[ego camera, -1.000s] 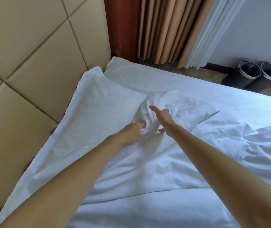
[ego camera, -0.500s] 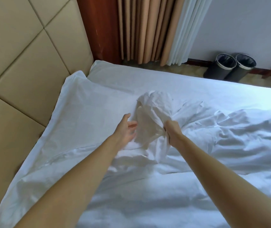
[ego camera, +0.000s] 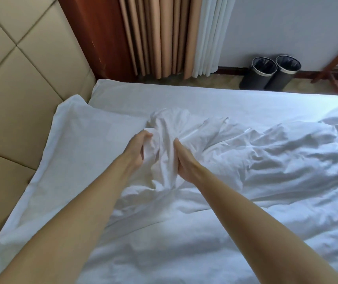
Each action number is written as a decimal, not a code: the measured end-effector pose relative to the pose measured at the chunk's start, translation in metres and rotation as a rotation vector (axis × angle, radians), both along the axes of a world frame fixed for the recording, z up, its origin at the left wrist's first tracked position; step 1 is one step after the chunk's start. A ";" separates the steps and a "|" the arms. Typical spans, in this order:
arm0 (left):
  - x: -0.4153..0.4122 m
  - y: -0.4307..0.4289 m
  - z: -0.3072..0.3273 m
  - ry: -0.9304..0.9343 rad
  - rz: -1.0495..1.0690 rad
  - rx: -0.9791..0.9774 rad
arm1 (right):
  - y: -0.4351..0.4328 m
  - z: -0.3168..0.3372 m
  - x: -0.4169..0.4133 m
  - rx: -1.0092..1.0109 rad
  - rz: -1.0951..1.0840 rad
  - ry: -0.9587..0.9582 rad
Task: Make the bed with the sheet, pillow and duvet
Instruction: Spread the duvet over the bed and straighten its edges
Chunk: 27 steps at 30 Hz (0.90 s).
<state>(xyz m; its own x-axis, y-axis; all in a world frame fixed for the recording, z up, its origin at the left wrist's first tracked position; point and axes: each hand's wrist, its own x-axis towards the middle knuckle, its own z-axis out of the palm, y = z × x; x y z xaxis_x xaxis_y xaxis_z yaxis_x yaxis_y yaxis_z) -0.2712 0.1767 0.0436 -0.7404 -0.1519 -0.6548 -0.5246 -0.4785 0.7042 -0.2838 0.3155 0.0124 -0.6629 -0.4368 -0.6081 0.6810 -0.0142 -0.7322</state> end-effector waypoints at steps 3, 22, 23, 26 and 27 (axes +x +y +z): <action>-0.005 0.004 0.031 -0.026 -0.276 -0.158 | -0.011 0.005 0.001 0.053 0.177 0.036; 0.127 0.084 0.051 0.282 -1.525 -0.764 | 0.068 0.015 0.047 0.674 -0.202 -0.069; 0.129 0.081 0.051 0.143 -1.330 -0.591 | 0.073 0.013 0.053 0.657 -0.234 -0.048; 0.119 0.075 0.039 -0.193 -0.614 -0.400 | 0.084 0.034 0.061 0.641 -0.218 0.048; 0.114 0.074 0.030 -0.241 -0.463 -0.321 | 0.087 0.040 0.062 0.632 -0.189 0.089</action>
<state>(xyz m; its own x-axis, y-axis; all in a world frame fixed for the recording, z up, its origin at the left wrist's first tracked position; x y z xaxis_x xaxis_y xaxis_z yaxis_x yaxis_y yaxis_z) -0.1573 0.2507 0.0735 -0.6134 -0.0667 -0.7869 -0.7897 0.0537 0.6111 -0.2222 0.4028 0.0521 -0.7525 0.1145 -0.6485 0.6455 0.3231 -0.6920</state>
